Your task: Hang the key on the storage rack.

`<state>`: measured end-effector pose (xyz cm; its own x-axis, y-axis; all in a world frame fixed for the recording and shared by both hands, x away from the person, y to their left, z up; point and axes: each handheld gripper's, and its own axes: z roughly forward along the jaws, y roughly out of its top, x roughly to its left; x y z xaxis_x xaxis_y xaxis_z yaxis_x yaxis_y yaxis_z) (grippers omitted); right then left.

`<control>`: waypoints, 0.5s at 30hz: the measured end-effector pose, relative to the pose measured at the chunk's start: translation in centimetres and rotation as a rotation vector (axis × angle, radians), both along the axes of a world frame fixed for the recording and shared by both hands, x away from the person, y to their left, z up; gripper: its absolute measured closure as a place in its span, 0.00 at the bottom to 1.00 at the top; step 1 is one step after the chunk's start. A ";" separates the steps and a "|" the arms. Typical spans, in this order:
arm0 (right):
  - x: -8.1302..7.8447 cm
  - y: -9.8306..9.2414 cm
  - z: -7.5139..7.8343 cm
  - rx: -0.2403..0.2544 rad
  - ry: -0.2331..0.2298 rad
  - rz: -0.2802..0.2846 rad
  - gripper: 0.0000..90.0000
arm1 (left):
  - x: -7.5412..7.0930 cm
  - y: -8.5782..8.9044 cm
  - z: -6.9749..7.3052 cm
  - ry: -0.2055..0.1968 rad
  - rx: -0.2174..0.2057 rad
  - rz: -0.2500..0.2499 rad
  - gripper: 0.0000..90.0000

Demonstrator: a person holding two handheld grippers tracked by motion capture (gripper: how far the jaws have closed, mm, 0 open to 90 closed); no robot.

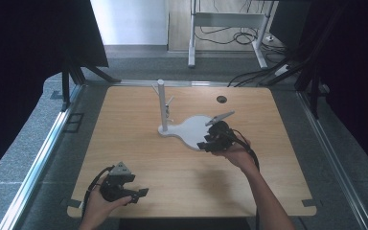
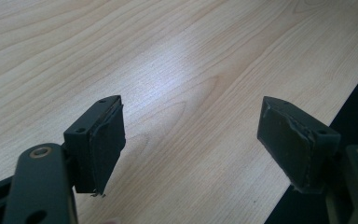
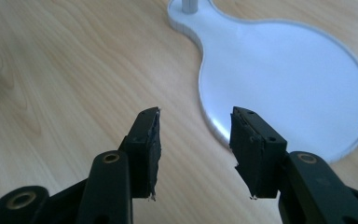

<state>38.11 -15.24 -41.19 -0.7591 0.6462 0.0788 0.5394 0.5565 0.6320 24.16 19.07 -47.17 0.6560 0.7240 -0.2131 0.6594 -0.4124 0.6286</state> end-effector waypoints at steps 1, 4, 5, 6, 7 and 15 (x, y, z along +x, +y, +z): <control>-0.5 -0.5 -0.4 0.010 -0.003 -0.001 0.59 | 0.0 0.0 0.0 0.001 0.001 -0.001 0.26; -2.0 -1.7 -1.5 0.031 -0.006 -0.010 0.58 | 0.0 -0.2 -0.1 0.003 0.006 -0.003 0.26; -2.5 -2.0 -1.9 0.034 -0.011 -0.012 0.57 | 0.0 -0.2 -0.2 0.006 0.009 -0.004 0.26; -2.8 -2.3 -2.2 0.036 -0.014 -0.013 0.57 | 0.1 -0.3 -0.2 0.007 0.009 -0.005 0.26; -3.1 -2.5 -2.5 0.040 -0.014 -0.016 0.57 | 0.1 -0.3 -0.3 0.008 0.011 -0.005 0.26; -4.2 -3.8 -3.4 0.064 -0.037 -0.045 0.55 | 0.1 -0.7 -0.4 0.012 0.019 -0.012 0.26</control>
